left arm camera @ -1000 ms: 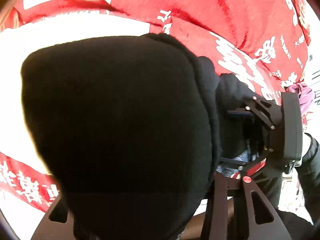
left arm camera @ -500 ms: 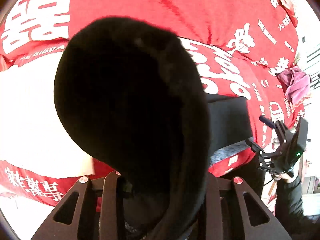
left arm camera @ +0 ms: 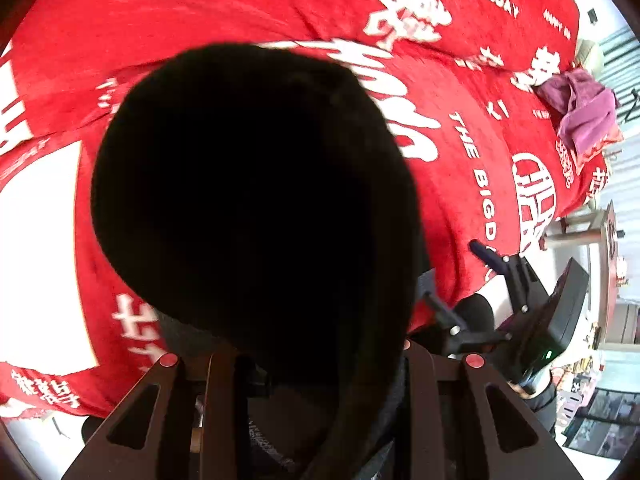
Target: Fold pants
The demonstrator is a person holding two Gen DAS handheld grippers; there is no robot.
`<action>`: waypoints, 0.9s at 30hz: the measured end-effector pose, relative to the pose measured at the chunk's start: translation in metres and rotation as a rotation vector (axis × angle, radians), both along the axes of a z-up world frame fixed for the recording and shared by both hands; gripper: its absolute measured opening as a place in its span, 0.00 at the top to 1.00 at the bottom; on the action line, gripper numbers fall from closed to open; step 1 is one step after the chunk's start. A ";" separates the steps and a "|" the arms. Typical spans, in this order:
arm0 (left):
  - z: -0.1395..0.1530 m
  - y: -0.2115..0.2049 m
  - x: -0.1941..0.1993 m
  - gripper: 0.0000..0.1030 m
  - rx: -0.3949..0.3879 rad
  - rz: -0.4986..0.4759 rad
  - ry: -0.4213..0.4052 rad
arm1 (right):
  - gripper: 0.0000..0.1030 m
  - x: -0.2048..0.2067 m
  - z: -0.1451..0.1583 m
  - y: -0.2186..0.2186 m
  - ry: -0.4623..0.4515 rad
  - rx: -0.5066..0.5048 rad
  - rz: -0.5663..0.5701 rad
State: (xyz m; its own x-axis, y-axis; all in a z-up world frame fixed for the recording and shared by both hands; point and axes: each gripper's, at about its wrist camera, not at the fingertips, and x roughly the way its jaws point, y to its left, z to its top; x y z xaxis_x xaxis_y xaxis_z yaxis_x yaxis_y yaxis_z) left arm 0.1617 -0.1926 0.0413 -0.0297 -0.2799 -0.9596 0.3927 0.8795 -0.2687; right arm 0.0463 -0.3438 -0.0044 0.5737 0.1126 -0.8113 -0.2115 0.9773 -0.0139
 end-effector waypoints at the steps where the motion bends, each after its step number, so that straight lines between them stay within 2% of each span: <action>1: -0.006 -0.018 0.002 0.69 0.008 -0.004 0.018 | 0.15 0.000 -0.002 -0.005 0.005 0.009 -0.014; 5: -0.046 -0.073 0.012 0.69 0.071 -0.023 0.071 | 0.15 -0.005 -0.010 -0.018 0.009 0.038 -0.050; 9: -0.092 -0.089 0.022 0.69 0.146 0.011 0.132 | 0.15 -0.009 -0.016 -0.025 0.014 0.065 -0.068; 10: -0.105 -0.090 0.025 0.66 0.135 0.029 0.158 | 0.15 -0.009 -0.018 -0.026 0.016 0.075 -0.070; 11: -0.108 -0.092 0.026 0.58 0.126 0.030 0.160 | 0.15 -0.010 -0.019 -0.027 0.017 0.081 -0.071; 12: -0.108 -0.093 0.026 0.54 0.110 0.032 0.165 | 0.15 -0.012 -0.021 -0.027 0.017 0.086 -0.072; 14: -0.098 -0.095 0.026 0.31 0.045 0.046 0.172 | 0.15 -0.014 -0.024 -0.027 0.023 0.092 -0.068; 17: -0.079 -0.101 0.023 0.30 0.027 0.024 0.151 | 0.15 -0.019 -0.029 -0.026 0.037 0.114 -0.051; 20: -0.056 -0.101 0.016 0.30 -0.039 -0.017 0.139 | 0.15 -0.024 -0.027 -0.023 0.024 0.136 -0.016; 23: -0.032 -0.084 0.015 0.30 -0.096 -0.040 0.096 | 0.15 -0.029 -0.020 -0.019 -0.007 0.192 0.032; 25: -0.017 -0.061 0.010 0.30 -0.116 -0.039 0.041 | 0.15 -0.031 -0.017 -0.018 -0.019 0.254 0.068; 27: -0.009 -0.035 0.001 0.30 -0.094 -0.034 -0.043 | 0.14 -0.035 -0.011 -0.021 -0.042 0.336 0.100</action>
